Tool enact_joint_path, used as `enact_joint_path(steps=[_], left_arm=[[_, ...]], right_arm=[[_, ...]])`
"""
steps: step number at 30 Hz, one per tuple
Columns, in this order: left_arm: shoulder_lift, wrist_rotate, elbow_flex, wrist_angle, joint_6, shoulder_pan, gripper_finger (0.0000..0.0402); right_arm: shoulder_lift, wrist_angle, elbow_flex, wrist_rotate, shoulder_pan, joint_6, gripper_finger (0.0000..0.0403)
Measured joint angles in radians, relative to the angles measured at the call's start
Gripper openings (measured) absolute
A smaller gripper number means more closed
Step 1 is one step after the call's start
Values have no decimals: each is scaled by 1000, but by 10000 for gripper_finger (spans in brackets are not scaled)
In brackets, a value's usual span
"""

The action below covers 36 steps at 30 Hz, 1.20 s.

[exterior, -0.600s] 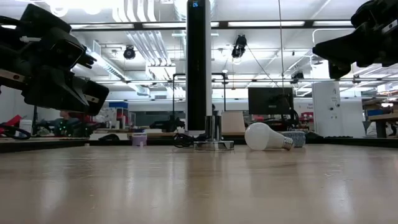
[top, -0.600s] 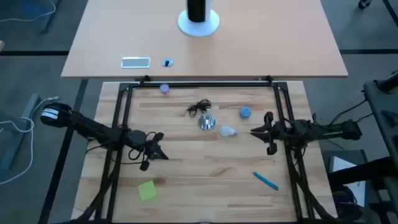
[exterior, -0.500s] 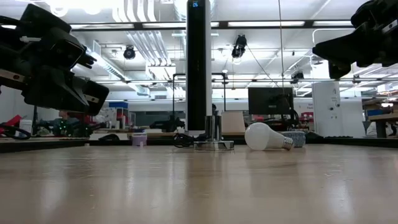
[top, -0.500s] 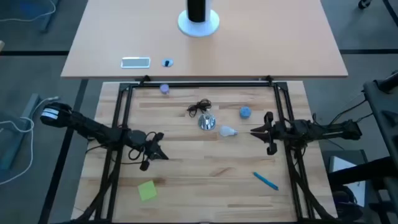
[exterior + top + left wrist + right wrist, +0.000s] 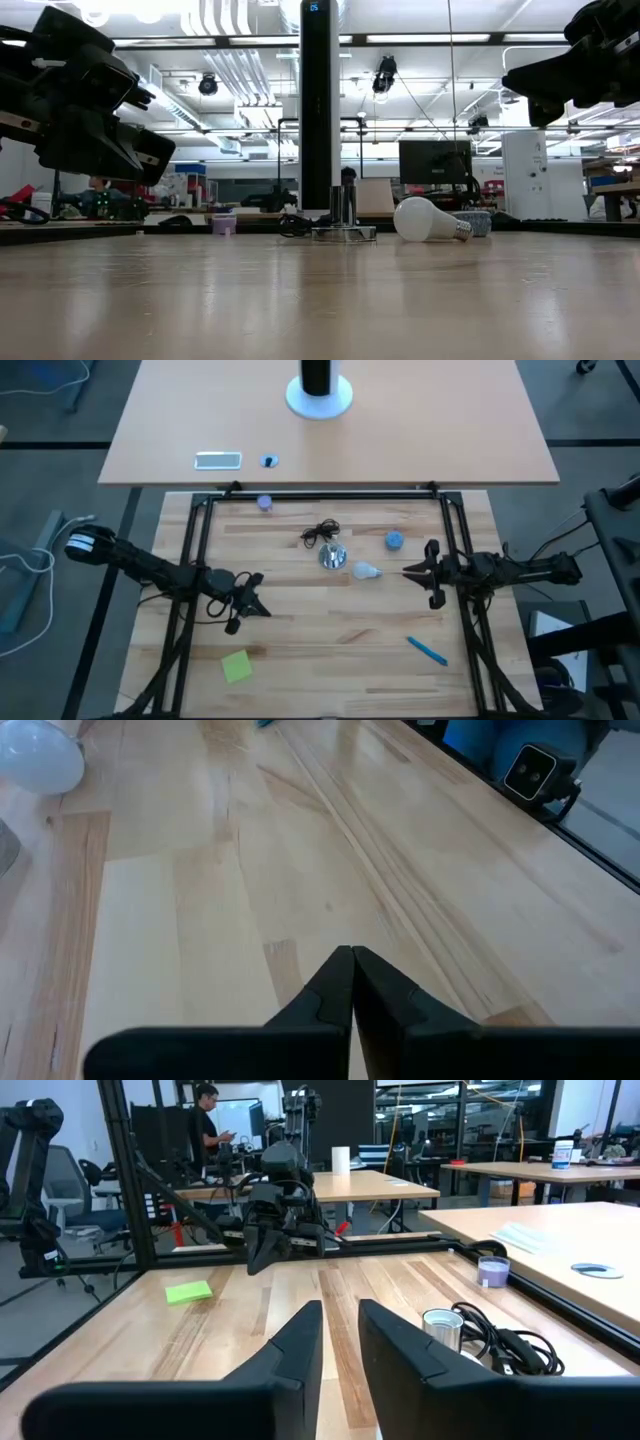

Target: Screw lightbulb

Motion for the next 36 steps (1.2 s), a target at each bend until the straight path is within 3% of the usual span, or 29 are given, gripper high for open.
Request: enact_joint_path(steps=[8,26,32,36], left_arm=[[0,0,0,0,0,0,0],[0,-1,0,28,-21,0,0],[0,-143,0,128,30,1,0],[0,-168,0,295,-86,1,0]], right_arm=[[0,0,0,0,0,0,48],[0,0,0,0,0,0,68],[0,0,0,0,0,0,54],[0,1,0,0,0,0,48]])
